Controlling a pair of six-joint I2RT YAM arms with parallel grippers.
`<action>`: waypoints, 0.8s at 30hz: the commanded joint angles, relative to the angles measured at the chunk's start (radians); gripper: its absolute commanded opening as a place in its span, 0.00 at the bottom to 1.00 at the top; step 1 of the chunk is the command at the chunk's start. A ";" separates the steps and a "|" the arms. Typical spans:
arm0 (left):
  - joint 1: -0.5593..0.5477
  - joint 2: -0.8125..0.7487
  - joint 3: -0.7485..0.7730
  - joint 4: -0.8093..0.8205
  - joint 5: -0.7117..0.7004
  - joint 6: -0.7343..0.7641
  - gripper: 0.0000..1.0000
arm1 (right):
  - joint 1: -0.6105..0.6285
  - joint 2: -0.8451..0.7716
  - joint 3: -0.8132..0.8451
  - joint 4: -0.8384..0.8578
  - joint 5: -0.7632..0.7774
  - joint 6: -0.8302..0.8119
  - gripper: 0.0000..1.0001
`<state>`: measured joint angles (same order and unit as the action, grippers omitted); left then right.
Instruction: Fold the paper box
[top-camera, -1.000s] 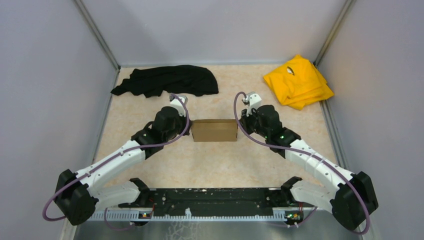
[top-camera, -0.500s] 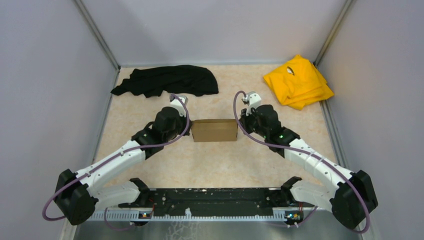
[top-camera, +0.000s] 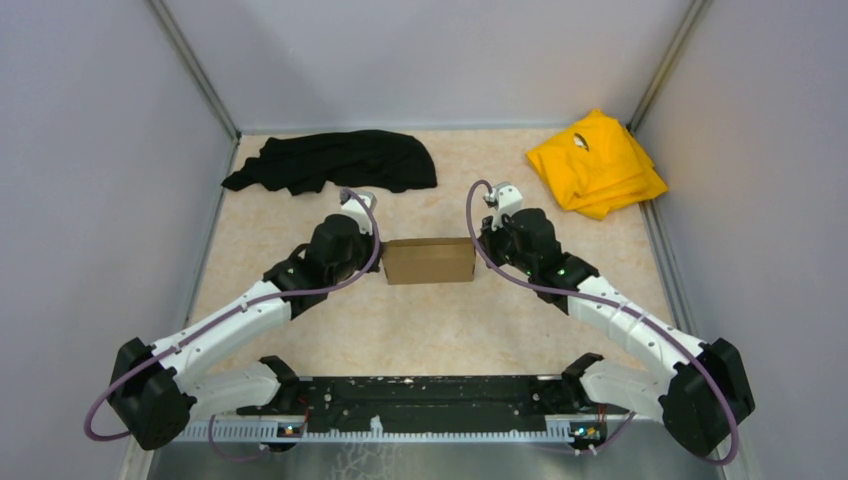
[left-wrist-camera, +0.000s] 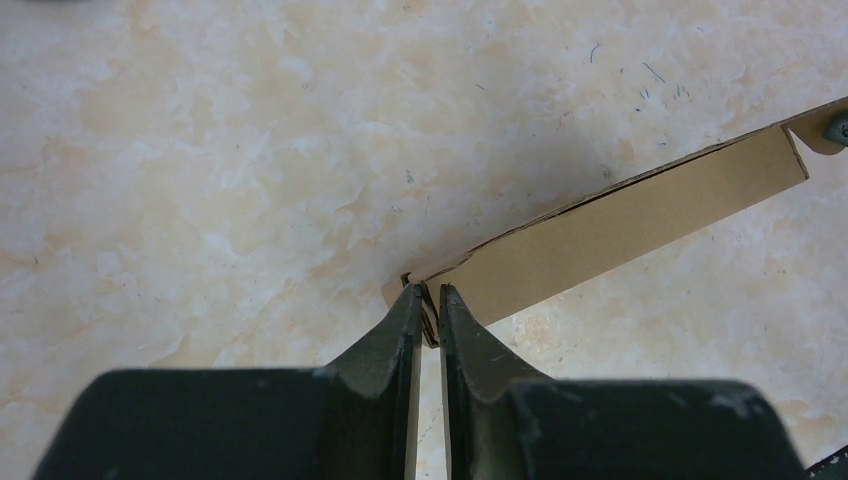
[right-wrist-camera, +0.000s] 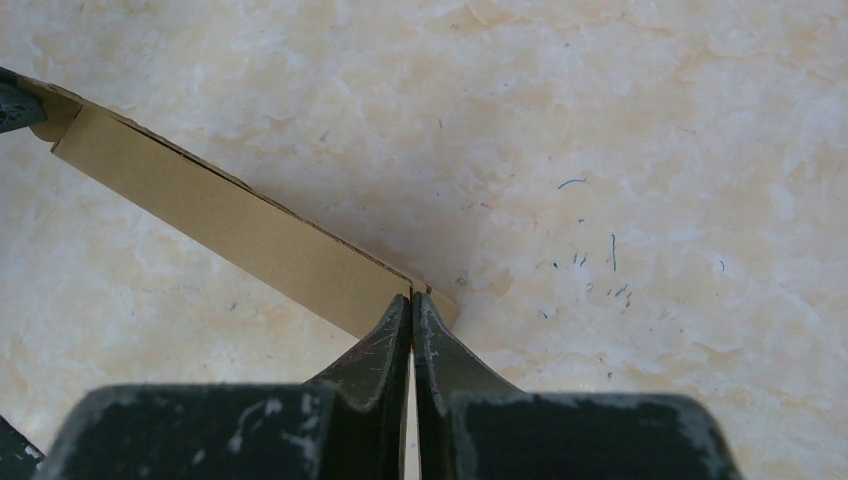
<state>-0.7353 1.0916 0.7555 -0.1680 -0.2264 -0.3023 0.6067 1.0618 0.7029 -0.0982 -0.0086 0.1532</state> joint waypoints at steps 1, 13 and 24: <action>-0.013 -0.002 0.022 -0.026 0.000 -0.002 0.16 | 0.028 0.006 0.048 0.016 -0.024 0.014 0.00; -0.013 -0.001 0.020 -0.037 -0.005 -0.001 0.17 | 0.028 0.005 0.053 0.006 -0.016 0.015 0.00; -0.015 0.004 0.015 -0.026 0.000 -0.017 0.16 | 0.028 0.016 0.062 -0.001 -0.011 0.041 0.00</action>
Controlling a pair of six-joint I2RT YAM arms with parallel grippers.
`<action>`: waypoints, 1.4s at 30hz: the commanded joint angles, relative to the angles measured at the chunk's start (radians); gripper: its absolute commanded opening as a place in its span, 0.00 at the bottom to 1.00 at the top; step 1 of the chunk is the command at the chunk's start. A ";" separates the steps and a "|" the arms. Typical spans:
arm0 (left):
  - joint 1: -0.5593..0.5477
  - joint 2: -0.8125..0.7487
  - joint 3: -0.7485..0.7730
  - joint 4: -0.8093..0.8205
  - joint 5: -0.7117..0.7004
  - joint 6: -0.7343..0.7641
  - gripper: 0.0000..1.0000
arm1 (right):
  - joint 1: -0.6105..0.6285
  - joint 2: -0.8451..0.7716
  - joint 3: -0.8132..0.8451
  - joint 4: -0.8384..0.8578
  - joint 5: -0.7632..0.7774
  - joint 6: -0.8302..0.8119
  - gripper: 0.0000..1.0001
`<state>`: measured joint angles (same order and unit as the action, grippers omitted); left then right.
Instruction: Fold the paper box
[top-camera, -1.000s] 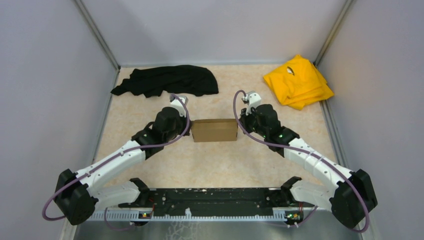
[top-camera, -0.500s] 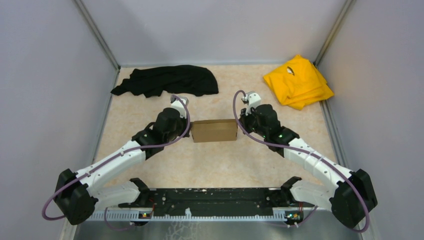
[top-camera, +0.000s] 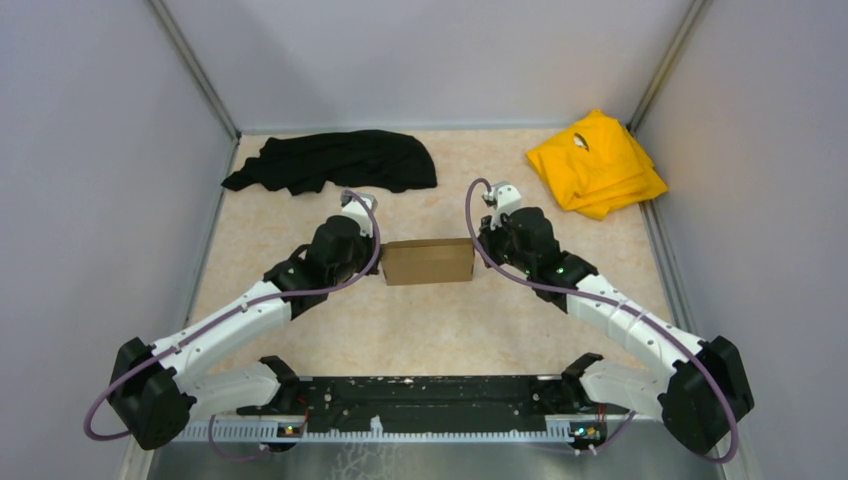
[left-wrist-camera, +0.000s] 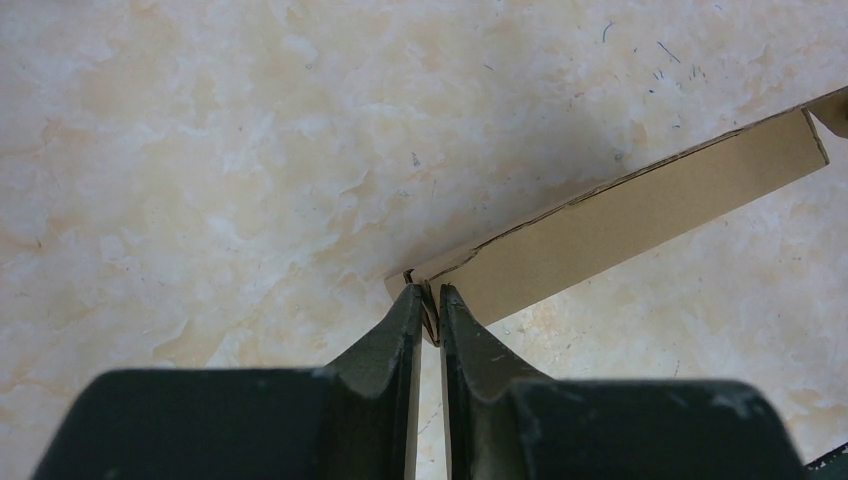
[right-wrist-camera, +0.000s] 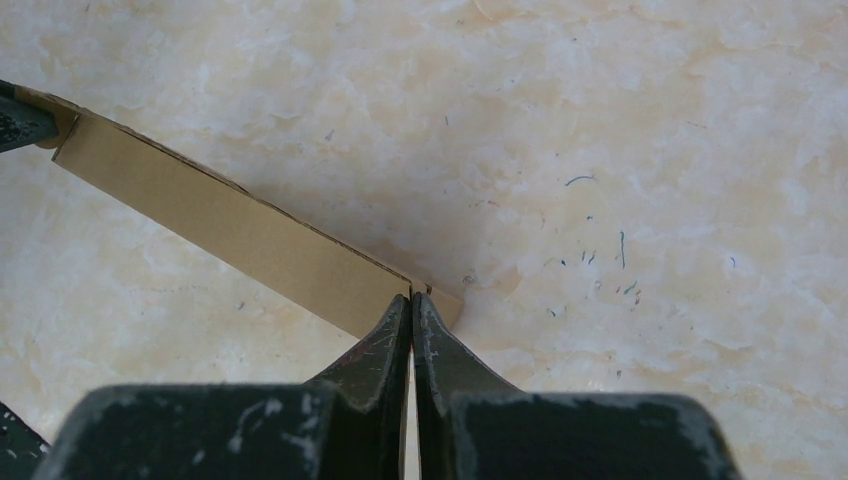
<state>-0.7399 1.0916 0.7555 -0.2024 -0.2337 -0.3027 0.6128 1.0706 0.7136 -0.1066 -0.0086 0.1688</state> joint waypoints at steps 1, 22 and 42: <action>-0.010 0.004 0.015 0.009 0.007 -0.017 0.16 | 0.021 0.008 0.053 0.008 -0.012 0.028 0.00; -0.023 0.010 -0.002 0.022 0.006 -0.031 0.16 | 0.029 0.023 0.065 0.010 -0.017 0.084 0.00; -0.032 0.002 -0.013 0.024 0.006 -0.044 0.16 | 0.075 0.042 0.057 0.031 0.028 0.172 0.00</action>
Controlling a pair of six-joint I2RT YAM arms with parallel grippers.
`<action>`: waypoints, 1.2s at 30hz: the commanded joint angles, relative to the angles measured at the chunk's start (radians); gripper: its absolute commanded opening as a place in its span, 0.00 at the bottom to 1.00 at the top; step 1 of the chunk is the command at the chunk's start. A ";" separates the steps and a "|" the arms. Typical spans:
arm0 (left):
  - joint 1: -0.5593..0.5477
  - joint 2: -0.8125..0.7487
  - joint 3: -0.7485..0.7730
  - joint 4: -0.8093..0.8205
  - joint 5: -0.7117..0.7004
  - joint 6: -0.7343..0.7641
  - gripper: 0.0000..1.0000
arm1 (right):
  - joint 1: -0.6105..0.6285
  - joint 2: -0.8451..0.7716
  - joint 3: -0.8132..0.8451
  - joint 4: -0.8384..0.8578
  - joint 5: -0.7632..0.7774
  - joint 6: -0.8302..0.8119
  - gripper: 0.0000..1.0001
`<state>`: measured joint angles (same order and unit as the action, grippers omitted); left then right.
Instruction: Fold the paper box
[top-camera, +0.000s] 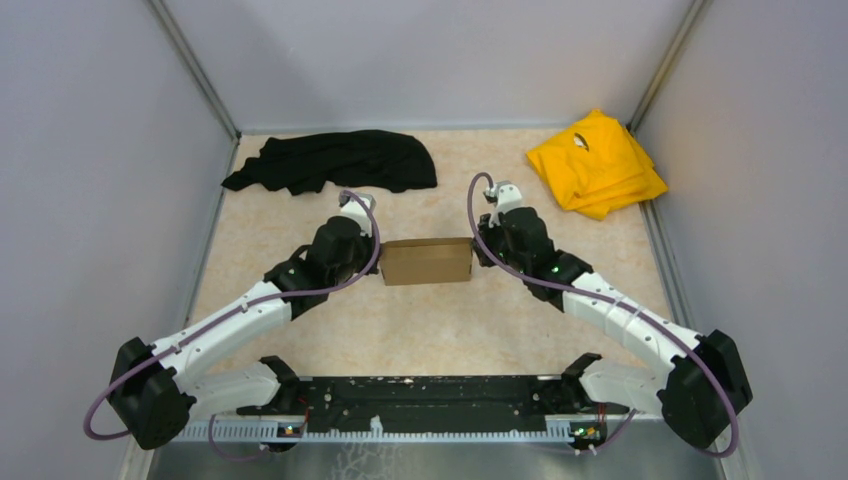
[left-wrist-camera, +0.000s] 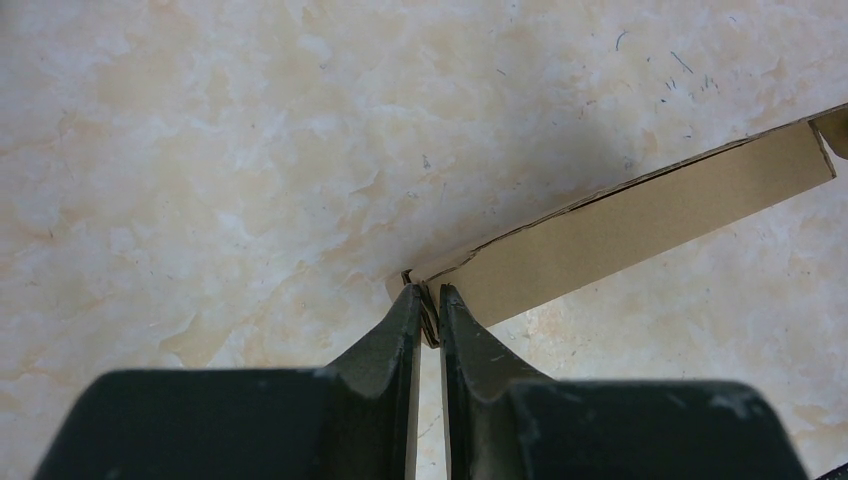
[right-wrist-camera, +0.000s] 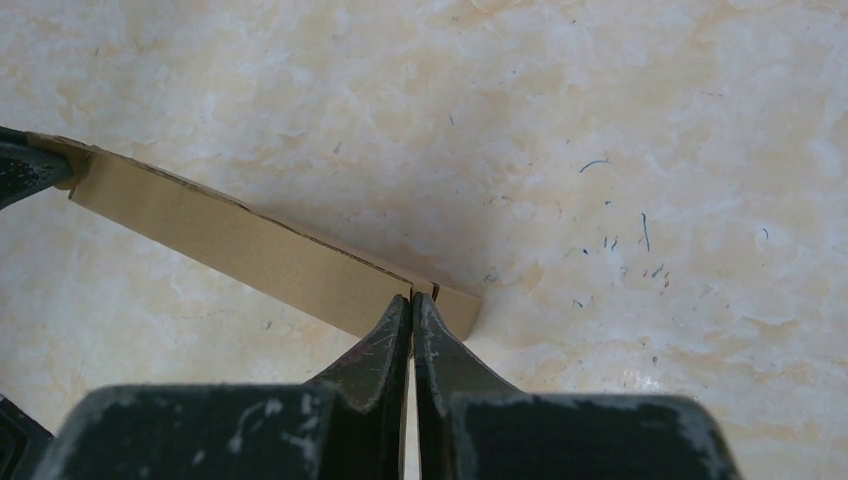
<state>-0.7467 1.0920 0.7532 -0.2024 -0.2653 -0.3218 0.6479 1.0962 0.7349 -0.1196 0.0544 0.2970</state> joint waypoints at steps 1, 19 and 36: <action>-0.025 0.001 -0.011 0.024 0.038 -0.025 0.16 | 0.042 0.016 0.035 0.044 -0.033 0.048 0.00; -0.029 0.006 -0.013 0.029 0.042 -0.030 0.16 | 0.066 0.026 0.035 0.046 0.008 0.103 0.00; -0.034 0.006 -0.017 0.030 0.039 -0.032 0.16 | 0.086 0.029 0.034 0.052 0.021 0.124 0.00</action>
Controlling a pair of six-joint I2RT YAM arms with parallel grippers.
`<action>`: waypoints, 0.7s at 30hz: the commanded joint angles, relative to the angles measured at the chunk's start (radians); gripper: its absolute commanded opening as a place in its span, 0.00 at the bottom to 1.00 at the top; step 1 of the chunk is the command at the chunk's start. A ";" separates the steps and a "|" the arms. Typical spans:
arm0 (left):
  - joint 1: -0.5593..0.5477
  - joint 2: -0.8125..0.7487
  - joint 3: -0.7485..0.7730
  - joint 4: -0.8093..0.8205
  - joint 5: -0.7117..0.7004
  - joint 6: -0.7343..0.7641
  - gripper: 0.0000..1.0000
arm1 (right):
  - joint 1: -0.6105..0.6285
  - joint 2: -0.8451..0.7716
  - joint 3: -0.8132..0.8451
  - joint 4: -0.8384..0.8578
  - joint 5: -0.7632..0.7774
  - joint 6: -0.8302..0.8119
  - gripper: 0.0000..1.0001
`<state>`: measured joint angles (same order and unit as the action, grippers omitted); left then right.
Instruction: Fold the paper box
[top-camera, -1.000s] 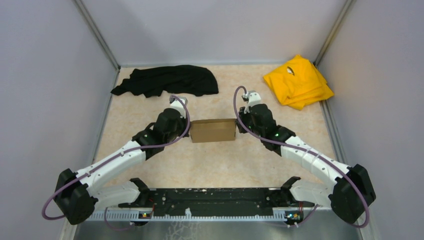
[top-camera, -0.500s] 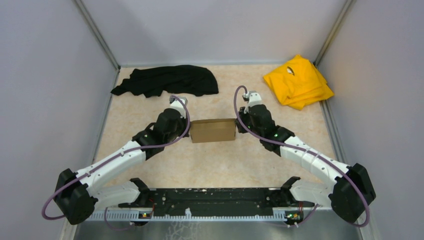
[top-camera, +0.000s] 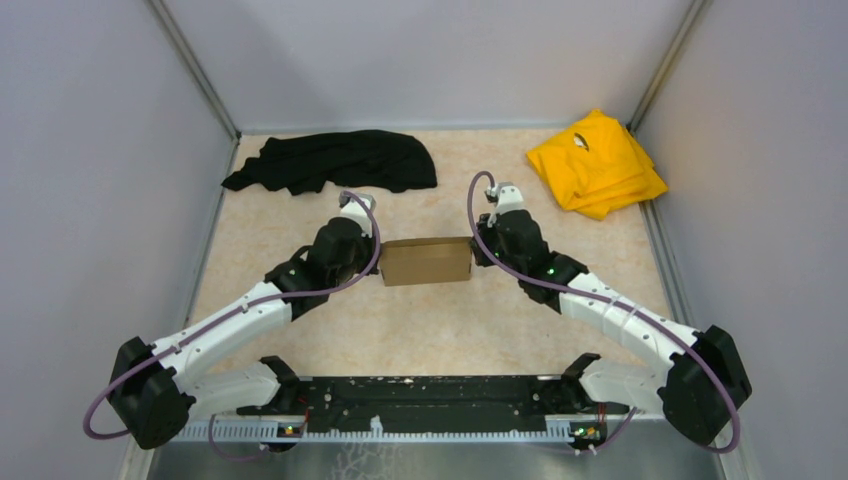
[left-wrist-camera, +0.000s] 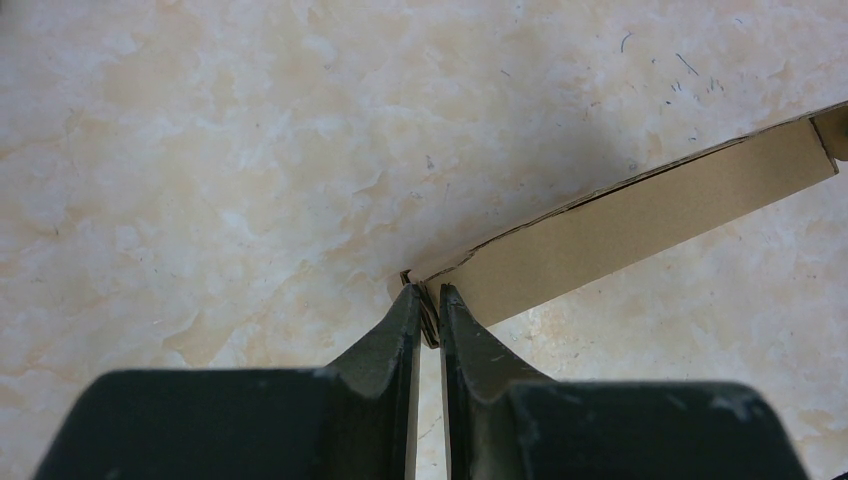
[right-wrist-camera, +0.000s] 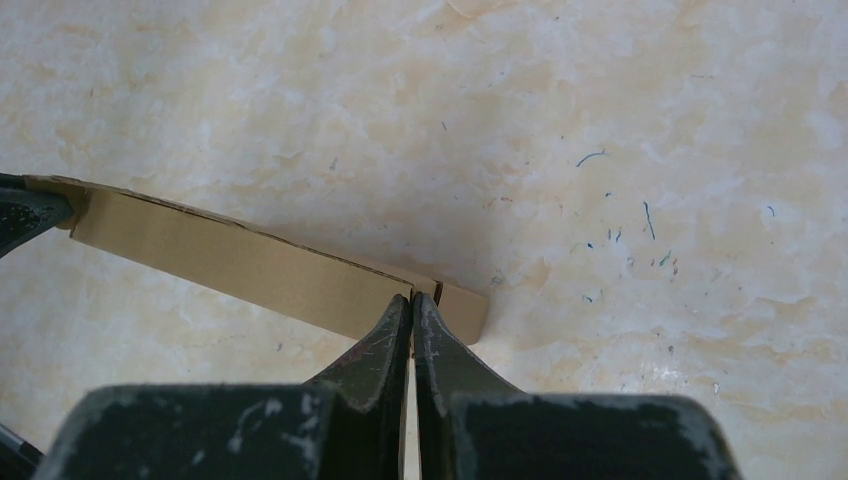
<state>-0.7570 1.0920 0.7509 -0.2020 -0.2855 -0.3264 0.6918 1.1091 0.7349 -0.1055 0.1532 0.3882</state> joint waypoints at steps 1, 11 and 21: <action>-0.024 0.006 -0.013 0.029 0.059 -0.027 0.16 | 0.043 0.016 0.034 0.038 -0.077 0.033 0.00; -0.025 0.012 -0.016 0.038 0.061 -0.026 0.16 | 0.061 0.030 0.023 0.053 -0.072 0.030 0.00; -0.029 0.012 -0.030 0.057 0.064 -0.025 0.16 | 0.083 0.035 0.005 0.050 -0.054 0.016 0.00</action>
<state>-0.7570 1.0920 0.7422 -0.1894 -0.2970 -0.3264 0.7216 1.1240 0.7349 -0.0891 0.2005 0.3870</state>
